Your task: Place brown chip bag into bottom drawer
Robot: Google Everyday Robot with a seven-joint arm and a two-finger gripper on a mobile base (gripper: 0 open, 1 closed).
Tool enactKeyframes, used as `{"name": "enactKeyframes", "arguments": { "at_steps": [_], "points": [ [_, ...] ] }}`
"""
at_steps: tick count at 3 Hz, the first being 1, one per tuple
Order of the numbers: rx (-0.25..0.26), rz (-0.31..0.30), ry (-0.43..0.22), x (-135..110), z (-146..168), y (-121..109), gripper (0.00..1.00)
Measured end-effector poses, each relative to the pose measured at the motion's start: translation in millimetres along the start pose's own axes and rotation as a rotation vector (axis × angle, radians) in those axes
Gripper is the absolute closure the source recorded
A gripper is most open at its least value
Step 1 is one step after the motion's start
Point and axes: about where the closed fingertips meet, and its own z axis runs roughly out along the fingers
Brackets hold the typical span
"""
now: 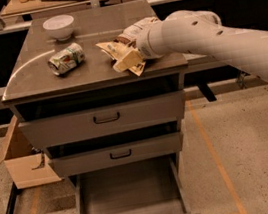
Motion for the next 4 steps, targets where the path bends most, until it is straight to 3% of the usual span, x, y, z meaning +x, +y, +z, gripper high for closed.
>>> {"name": "enactKeyframes", "arguments": {
  "at_steps": [2, 3, 4],
  "points": [
    [0.044, 0.007, 0.001, 15, 20, -1, 0.00],
    [0.077, 0.016, 0.000, 22, 25, -11, 0.17],
    [0.090, 0.016, -0.003, 26, 27, -14, 0.41]
  ]
}}
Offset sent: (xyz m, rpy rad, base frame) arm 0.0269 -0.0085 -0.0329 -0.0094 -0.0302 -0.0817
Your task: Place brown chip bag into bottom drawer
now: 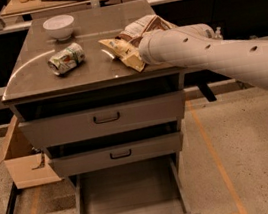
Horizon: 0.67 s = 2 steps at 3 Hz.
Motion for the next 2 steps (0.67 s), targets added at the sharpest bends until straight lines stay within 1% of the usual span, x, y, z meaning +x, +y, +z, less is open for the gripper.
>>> {"name": "enactKeyframes", "arguments": {
  "at_steps": [2],
  "points": [
    [0.001, -0.014, -0.010, -0.5, -0.1, 0.4, 0.88]
  ]
}}
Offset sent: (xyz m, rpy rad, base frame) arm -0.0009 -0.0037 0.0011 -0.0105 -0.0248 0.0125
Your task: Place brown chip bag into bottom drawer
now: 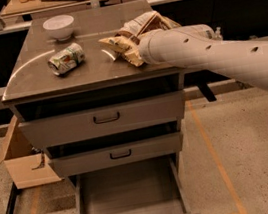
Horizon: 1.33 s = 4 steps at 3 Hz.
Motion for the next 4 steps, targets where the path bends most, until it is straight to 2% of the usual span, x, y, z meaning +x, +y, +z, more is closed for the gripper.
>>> {"name": "enactKeyframes", "arguments": {
  "at_steps": [1, 2, 3, 4],
  "points": [
    [-0.021, -0.012, -0.027, -8, -8, -1, 1.00],
    [-0.099, 0.076, -0.051, 11, -18, -18, 1.00],
    [-0.187, 0.120, -0.167, -17, -71, -41, 1.00],
    [-0.312, 0.101, -0.351, -65, -131, -40, 1.00]
  ]
}}
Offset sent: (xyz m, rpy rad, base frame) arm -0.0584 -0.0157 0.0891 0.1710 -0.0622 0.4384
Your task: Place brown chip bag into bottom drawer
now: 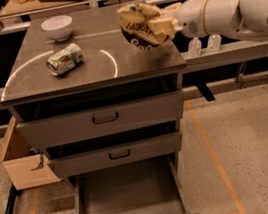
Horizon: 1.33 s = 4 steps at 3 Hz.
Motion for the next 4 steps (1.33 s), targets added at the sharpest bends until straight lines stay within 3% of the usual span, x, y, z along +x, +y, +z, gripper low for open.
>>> {"name": "enactKeyframes", "arguments": {
  "at_steps": [1, 2, 3, 4],
  "points": [
    [-0.122, -0.080, -0.053, -27, 5, 38, 1.00],
    [-0.123, -0.081, -0.052, -27, 5, 39, 1.00],
    [-0.215, -0.077, -0.083, -34, 5, 66, 1.00],
    [-0.326, -0.081, -0.136, -47, -2, 116, 1.00]
  ]
}}
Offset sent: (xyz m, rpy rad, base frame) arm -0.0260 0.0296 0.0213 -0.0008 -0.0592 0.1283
